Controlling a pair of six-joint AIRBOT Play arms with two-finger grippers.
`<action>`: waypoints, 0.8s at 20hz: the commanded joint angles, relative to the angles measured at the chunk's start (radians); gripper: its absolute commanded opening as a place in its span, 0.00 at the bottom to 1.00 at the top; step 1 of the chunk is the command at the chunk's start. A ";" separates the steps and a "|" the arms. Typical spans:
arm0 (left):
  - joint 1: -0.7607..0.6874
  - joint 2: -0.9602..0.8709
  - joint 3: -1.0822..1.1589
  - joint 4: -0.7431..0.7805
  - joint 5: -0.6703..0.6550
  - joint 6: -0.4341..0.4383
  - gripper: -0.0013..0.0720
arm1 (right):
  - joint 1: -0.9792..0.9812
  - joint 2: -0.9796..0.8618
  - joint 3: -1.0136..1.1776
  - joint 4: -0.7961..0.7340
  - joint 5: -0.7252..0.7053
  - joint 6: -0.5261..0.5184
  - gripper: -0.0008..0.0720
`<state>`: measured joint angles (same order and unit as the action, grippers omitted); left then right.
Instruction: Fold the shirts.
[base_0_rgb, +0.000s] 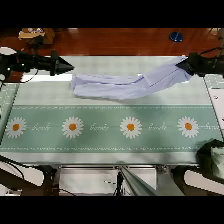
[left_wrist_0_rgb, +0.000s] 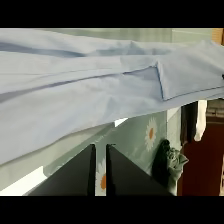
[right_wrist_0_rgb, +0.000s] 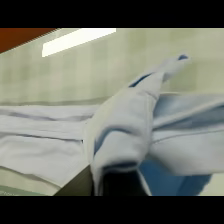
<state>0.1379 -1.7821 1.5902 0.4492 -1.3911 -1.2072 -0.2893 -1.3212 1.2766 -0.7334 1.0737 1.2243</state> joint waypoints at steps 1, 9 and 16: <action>-0.142 0.000 0.000 -0.039 0.020 0.021 0.13 | -0.002 0.124 0.001 -0.060 0.103 0.059 0.04; -0.449 -0.006 -0.011 -0.039 0.178 0.047 0.13 | -0.002 0.293 0.001 -0.265 0.285 0.173 0.04; -0.610 -0.103 -0.010 -0.039 0.179 0.043 0.13 | -0.002 0.326 0.001 -0.271 0.319 0.214 0.04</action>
<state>-0.4129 -1.8469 1.5799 0.4107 -1.2171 -1.1625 -0.2909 -1.0084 1.2766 -0.9916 1.3724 1.4170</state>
